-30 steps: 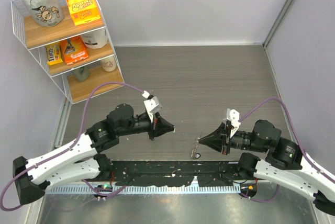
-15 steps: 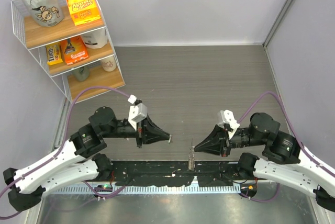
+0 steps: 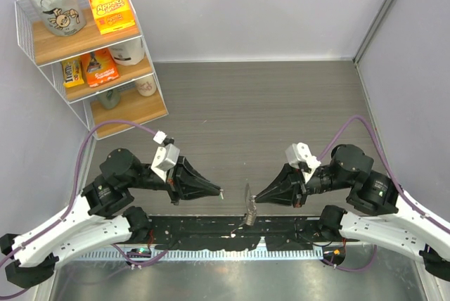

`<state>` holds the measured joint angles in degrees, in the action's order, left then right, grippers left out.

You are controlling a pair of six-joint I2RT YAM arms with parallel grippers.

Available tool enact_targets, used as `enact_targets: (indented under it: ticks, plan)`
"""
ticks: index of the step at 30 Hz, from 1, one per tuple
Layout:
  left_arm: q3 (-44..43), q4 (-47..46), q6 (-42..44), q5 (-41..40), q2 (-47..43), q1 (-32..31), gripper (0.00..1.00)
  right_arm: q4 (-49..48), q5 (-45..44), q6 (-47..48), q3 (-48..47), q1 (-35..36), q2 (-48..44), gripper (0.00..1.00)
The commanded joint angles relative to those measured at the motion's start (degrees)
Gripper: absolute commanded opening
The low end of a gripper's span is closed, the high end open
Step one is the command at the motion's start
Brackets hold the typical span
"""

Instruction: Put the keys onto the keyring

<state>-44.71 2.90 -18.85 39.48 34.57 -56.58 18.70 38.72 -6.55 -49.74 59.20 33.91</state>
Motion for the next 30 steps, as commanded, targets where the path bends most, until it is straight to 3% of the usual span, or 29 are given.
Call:
enact_targets:
  ticks: [1, 12, 30]
  plan:
    - [-1.4, -5.2, -3.6, -0.3, -0.5, -0.2, 0.00, -5.3, -1.6, -0.4, -2.7, 0.3, 0.2, 0.05]
    - [-4.5, -5.0, -3.0, 1.3, 3.9, -0.1, 0.00, -10.3, 0.5, -0.4, -1.9, 0.3, 2.1, 0.05]
    - [-7.3, -8.9, -5.2, 12.5, 10.8, -0.2, 0.00, -4.6, 9.4, 10.1, -9.5, 0.3, 8.2, 0.05]
